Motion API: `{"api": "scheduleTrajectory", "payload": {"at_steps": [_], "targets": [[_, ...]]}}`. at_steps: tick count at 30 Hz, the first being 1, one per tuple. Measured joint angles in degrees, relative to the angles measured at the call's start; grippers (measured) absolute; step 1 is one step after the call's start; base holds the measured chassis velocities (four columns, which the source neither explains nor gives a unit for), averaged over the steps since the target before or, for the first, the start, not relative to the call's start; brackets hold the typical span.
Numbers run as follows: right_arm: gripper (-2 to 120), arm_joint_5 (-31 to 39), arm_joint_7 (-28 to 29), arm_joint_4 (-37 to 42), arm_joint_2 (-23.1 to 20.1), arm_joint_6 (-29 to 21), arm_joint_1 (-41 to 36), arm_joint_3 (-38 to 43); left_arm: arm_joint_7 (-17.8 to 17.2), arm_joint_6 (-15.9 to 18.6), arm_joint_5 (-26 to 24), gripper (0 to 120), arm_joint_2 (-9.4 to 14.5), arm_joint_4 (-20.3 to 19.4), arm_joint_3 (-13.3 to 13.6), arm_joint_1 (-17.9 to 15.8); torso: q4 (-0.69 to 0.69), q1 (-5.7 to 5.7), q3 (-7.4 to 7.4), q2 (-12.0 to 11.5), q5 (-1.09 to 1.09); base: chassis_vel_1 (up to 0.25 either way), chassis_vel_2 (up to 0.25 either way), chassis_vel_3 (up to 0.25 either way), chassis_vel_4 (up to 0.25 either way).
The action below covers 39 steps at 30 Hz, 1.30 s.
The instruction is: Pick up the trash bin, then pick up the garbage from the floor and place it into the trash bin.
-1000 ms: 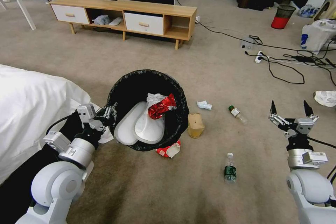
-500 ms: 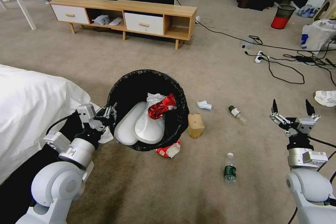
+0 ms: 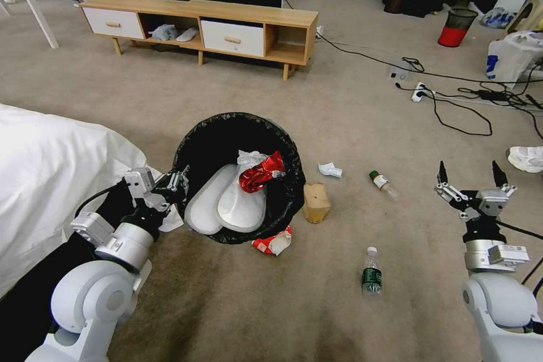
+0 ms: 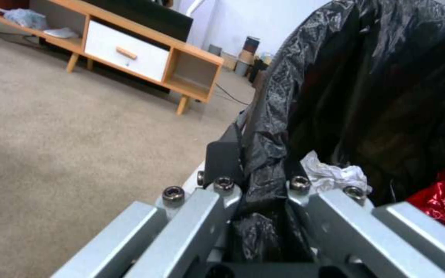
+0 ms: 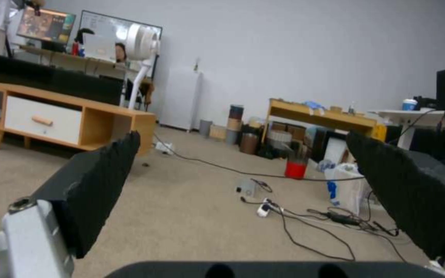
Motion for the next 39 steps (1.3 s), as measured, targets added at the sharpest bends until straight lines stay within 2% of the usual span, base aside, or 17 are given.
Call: {"api": "scheduleTrajectory", "payload": {"at_steps": [15,24,26,28,29,30,31,34,35,36,38,39], "targets": [[100,0.2,-0.1,-0.5,0.0,1.4,0.4,-0.1,-0.1,0.0,-0.1,3,-0.1,-0.1,-0.1,0.2,0.00,0.00,0.02,0.0,-0.01,-0.103,0.096,0.104,-0.095],[100,0.9,-0.2,-0.5,-1.2,0.8,0.4,-0.9,-0.1,0.0,0.0,3,-0.2,-0.3,-0.2,0.5,0.00,0.00,0.00,0.0,0.00,0.000,0.000,0.000,0.000],[100,2.2,0.4,-0.1,-2.1,-0.9,0.3,-1.3,-0.1,-0.1,0.0,3,-0.2,-0.3,-0.2,0.4,0.00,0.00,0.00,0.0,0.02,0.000,0.000,0.000,0.000],[100,7.3,1.6,1.2,-4.2,-5.2,0.1,-2.4,-0.1,-0.1,0.1,3,-0.2,-0.3,-0.2,0.2,0.00,0.00,0.00,0.0,-0.02,0.000,0.000,0.000,0.000],[100,7.3,1.6,1.2,-4.2,-5.2,0.1,-2.4,-0.1,-0.1,0.1,3,-0.2,-0.3,-0.2,0.2,0.00,0.00,0.00,0.0,-0.02,0.000,0.000,0.000,0.000],[100,11.1,2.9,2.0,-5.3,-8.1,0.3,-3.5,-0.1,-0.1,0.1,3,-0.2,-0.3,-0.2,0.1,0.00,0.00,0.00,0.0,0.02,0.000,0.000,0.000,0.000],[100,11.1,2.9,2.0,-5.3,-8.1,0.3,-3.5,-0.1,-0.1,0.1,3,-0.2,-0.3,-0.2,0.1,0.00,0.00,0.00,0.0,0.02,0.000,0.000,0.000,0.000],[100,18.2,7.2,4.9,-7.9,-18.0,0.3,-5.5,-0.1,-0.1,0.1,3,0.1,-0.4,-0.3,0.1,0.00,0.00,0.00,0.0,-0.01,0.000,0.000,0.000,0.000],[100,18.2,7.2,4.9,-7.9,-18.0,0.3,-5.5,-0.1,-0.1,0.1,3,0.1,-0.4,-0.3,0.1,0.00,0.00,0.00,0.0,-0.01,0.000,0.000,0.000,0.000],[100,22.6,11.1,6.7,-9.2,-25.2,0.3,-6.3,-0.1,-0.1,0.1,3,0.2,-0.4,-0.4,0.2,0.00,0.00,0.00,0.0,0.00,0.000,0.000,0.000,0.000],[100,27.6,15.8,7.8,-10.5,-32.5,0.5,-7.6,-0.1,-0.1,0.0,3,0.2,-0.4,-0.5,0.2,0.00,0.00,0.00,0.0,-0.01,0.000,0.000,0.000,0.000],[100,27.6,15.8,7.8,-10.5,-32.5,0.5,-7.6,-0.1,-0.1,0.0,3,0.2,-0.4,-0.5,0.2,0.00,0.00,0.00,0.0,-0.01,0.000,0.000,0.000,0.000]]}}
